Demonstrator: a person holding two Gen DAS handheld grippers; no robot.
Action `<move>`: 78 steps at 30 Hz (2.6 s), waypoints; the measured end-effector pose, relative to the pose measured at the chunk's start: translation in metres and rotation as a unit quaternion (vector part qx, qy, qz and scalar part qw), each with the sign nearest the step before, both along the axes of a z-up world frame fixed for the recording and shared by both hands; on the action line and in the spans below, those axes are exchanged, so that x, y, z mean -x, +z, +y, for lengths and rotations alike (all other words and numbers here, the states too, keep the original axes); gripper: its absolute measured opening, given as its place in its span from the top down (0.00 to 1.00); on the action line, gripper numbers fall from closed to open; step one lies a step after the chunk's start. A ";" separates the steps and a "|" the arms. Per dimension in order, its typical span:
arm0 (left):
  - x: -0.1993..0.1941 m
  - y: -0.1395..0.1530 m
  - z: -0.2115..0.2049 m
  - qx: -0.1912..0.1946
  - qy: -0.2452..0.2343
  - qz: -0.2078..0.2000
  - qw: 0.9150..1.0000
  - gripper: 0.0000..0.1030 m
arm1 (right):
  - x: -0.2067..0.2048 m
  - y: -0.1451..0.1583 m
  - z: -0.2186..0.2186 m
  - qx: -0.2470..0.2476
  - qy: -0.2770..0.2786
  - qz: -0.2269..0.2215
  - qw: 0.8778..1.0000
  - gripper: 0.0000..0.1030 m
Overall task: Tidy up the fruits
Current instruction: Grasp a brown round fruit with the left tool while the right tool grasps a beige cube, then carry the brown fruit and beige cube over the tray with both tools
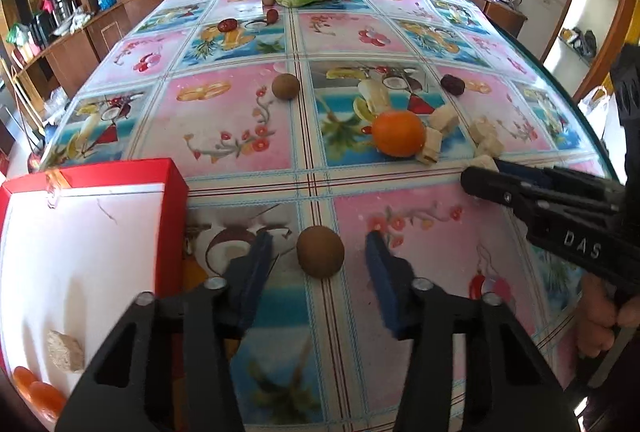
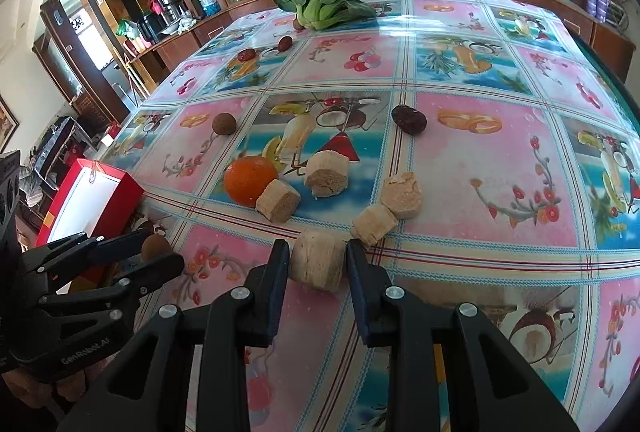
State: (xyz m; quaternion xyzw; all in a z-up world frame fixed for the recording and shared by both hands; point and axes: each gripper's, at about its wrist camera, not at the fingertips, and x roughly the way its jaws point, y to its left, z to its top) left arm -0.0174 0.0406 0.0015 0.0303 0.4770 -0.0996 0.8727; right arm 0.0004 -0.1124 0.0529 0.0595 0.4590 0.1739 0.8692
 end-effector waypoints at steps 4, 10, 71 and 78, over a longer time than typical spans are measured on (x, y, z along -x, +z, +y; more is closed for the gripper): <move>0.003 -0.003 -0.007 -0.020 -0.005 -0.008 1.000 0.61 | 0.000 0.000 0.000 0.001 0.000 0.000 1.000 0.73; 0.004 -0.003 -0.010 -0.022 -0.010 -0.017 1.000 0.67 | 0.001 0.000 0.001 0.002 0.000 -0.001 1.000 0.73; 0.114 0.057 0.145 0.050 0.161 -0.133 0.977 0.75 | 0.082 0.032 0.165 -0.085 0.183 -0.103 0.974 0.73; 0.117 0.040 0.168 0.030 0.192 -0.123 0.973 0.75 | 0.093 0.033 0.190 -0.085 0.213 -0.084 0.970 0.73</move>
